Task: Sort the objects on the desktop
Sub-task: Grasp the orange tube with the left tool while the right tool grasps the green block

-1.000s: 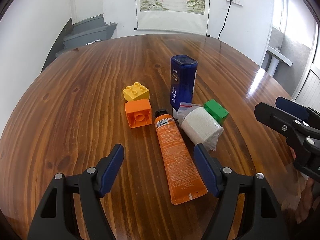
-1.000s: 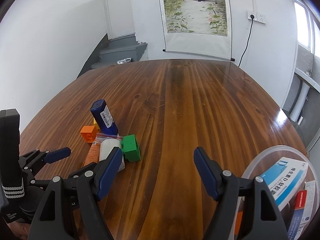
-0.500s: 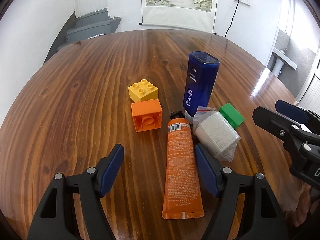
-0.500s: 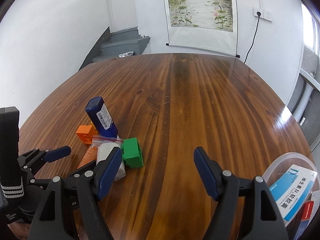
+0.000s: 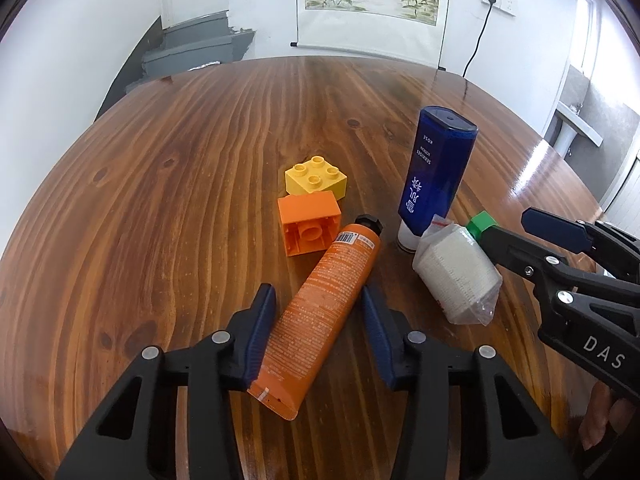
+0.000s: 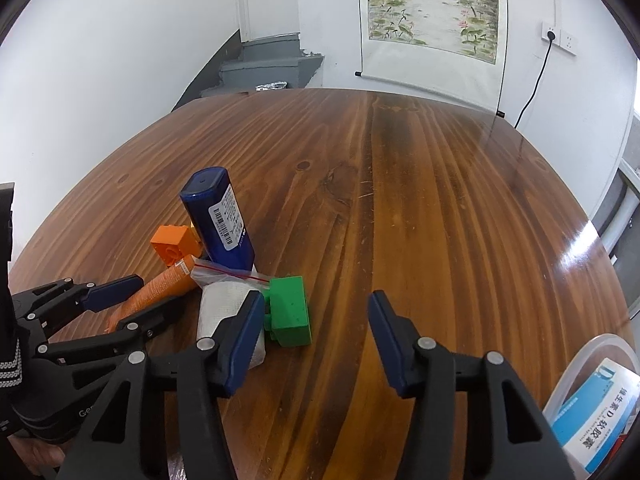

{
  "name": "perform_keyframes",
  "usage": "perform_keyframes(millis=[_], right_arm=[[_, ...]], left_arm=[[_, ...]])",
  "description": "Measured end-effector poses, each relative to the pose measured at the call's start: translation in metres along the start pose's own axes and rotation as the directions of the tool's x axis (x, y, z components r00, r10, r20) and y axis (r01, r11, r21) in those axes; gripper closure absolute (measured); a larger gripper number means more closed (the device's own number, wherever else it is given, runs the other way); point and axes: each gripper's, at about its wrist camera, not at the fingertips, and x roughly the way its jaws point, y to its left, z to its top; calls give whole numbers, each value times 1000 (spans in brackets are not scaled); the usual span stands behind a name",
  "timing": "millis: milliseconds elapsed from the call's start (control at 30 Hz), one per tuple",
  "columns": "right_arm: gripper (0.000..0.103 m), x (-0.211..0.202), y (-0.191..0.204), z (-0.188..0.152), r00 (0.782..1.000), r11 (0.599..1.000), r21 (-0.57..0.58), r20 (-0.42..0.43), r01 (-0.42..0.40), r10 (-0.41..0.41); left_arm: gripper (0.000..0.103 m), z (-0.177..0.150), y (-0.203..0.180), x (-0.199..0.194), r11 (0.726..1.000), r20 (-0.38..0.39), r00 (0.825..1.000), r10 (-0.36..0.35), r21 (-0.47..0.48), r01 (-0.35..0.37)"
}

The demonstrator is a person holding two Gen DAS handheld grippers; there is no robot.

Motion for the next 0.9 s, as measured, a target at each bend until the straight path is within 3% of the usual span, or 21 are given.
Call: perform_keyframes(millis=[300,533,667,900], right_arm=[[51,15,10,0,999,999,-25,-39,-35,34],[76,26,6,-1,996,998,8,-62,-57,57],[76,19,-2,-2,997,998,34,-40,-58,60],[77,-3,-26,-5,999,991,121,24,-51,48]], left_arm=[[55,3,-4,3,999,-1,1000,-24,27,24],[55,9,-4,7,998,-3,999,-40,41,40],[72,9,0,4,997,-3,998,-68,29,68],[72,3,3,-6,996,7,996,-92,5,92]])
